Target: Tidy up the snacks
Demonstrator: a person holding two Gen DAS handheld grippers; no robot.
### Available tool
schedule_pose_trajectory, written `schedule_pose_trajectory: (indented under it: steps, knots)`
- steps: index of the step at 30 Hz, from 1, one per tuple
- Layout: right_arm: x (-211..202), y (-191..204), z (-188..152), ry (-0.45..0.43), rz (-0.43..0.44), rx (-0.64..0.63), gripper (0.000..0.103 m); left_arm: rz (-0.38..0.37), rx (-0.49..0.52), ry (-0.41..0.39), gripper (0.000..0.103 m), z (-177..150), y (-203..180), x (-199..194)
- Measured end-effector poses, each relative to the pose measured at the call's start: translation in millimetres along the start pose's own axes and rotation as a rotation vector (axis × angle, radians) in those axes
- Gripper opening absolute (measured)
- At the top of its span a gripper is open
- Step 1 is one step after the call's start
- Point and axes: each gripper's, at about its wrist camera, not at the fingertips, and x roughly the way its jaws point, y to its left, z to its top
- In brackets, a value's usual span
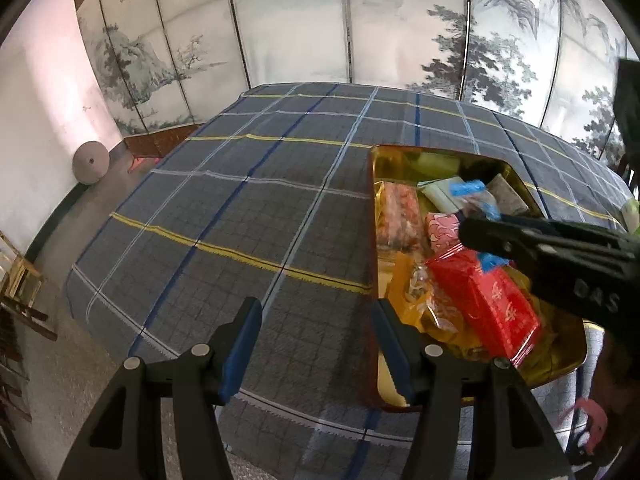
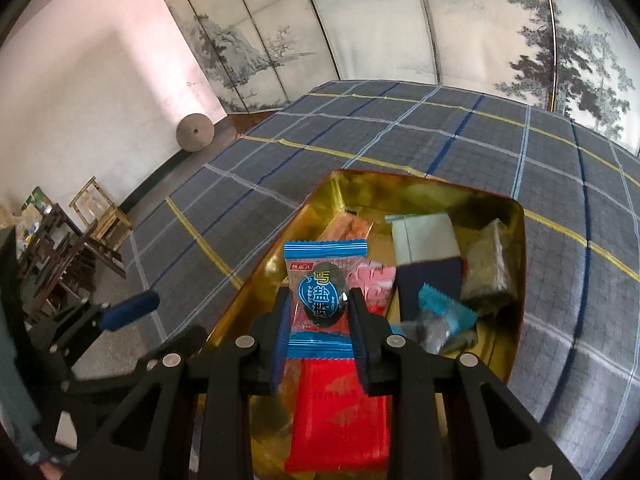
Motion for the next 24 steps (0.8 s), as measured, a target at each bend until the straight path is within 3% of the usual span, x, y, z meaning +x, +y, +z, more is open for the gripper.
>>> schedule_pose_trajectory:
  steps: [6,8,15,19,24]
  knots:
    - [12.0,-3.5,14.9,-0.023,-0.018,-0.010,0.031,0.000,-0.002,-0.027,0.060,7.0,-0.2,-2.1]
    - [4.4,-5.5,17.0,-0.064,-0.026,-0.007,0.043,-0.010,-0.009,-0.027,0.060,7.6,0.2,-3.6]
    - [-47.9,-9.9,-12.6,-0.151,-0.010,0.006,0.044,0.000,0.000,-0.035,0.060,5.7,-2.0,-16.4]
    - [-89.4,8.0,-46.5,-0.229,-0.136,-0.078,0.049,-0.018,0.003,-0.054,0.060,3.1,-7.6,-32.3]
    - [-138.2,29.8,-75.8,-0.346,-0.263,-0.175,0.073,-0.027,0.042,-0.121,0.060,-0.3,-18.8,-64.1]
